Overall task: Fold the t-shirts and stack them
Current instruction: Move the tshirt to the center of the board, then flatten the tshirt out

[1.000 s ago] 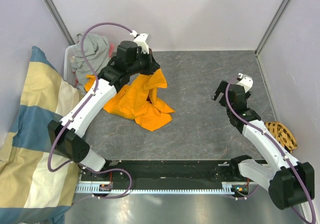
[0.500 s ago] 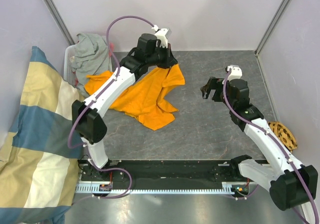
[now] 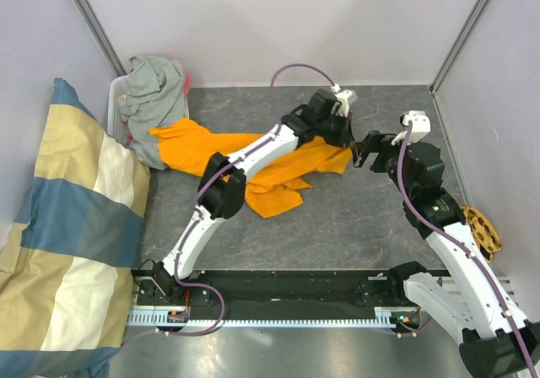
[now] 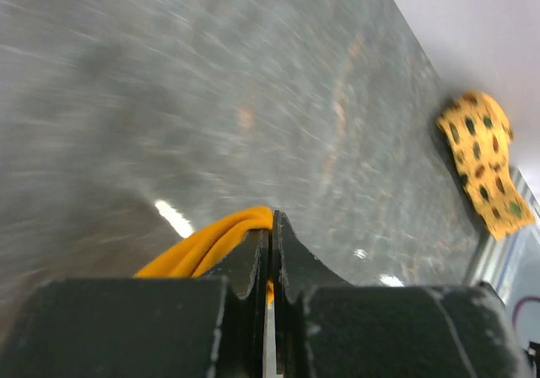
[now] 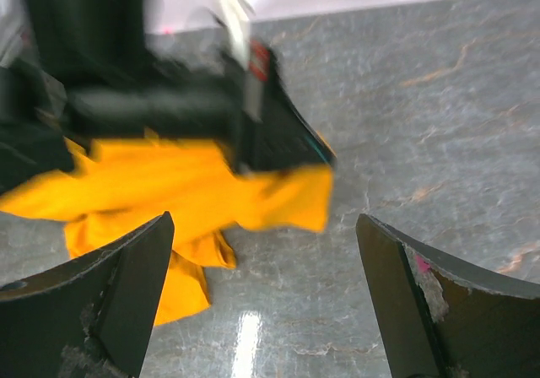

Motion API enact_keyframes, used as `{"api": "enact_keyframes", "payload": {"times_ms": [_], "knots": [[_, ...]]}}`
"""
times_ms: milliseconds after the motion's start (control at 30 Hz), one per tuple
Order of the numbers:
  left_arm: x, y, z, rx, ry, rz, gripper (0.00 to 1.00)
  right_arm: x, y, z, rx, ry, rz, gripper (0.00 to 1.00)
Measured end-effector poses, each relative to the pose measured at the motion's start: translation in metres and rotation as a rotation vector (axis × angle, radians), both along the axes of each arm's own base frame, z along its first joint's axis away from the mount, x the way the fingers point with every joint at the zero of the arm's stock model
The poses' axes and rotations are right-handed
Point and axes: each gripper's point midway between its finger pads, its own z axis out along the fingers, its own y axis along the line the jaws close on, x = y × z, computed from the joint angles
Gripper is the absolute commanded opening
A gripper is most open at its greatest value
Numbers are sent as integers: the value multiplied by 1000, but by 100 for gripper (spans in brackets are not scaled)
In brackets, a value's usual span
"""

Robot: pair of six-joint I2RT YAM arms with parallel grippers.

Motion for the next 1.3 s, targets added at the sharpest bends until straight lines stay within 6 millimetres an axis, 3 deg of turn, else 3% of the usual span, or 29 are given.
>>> {"api": "enact_keyframes", "payload": {"times_ms": [133, 267, 367, 400, 500, 533, 667, 733, 833, 933, 1033, 1100, 1200, 1300], "knots": [[-35, -33, -17, -2, 43, -71, 2, -7, -7, 24, 8, -59, -24, 98], [-60, -54, -9, -34, 60, -119, 2, -6, -9, 28, 3, -68, -37, 98], [-69, -65, 2, -68, 45, -149, 29, -4, -10, 21, -5, -44, -41, 98], [-70, -67, 3, -73, 41, -153, 52, -4, -9, 19, -8, -36, -41, 98], [-70, -63, -6, -60, 47, -148, 100, -4, -9, 13, -13, -16, -41, 98], [-68, -57, -12, -44, 56, -138, 100, -4, -9, 13, -13, -15, -41, 98], [-39, -15, -37, 18, 101, -44, 100, -1, -9, 7, -17, 4, -42, 98], [-12, 23, -45, 48, 121, 41, 100, 2, -7, 2, -16, 23, -43, 98], [37, 105, -44, 88, 127, 220, 100, 8, -6, -15, -24, 78, -50, 98], [70, 192, -30, 124, 102, 406, 100, 18, -7, -45, -40, 178, -81, 98], [71, 253, -15, 159, 77, 534, 100, 22, -11, -87, -75, 320, -127, 96], [59, 267, -6, 179, 56, 564, 100, 22, -13, -116, -109, 415, -150, 95], [38, 263, -1, 192, 37, 543, 100, 16, -11, -151, -171, 533, -162, 92], [22, 258, -8, 209, 46, 519, 100, 9, -3, -177, -247, 623, -147, 88]]}}
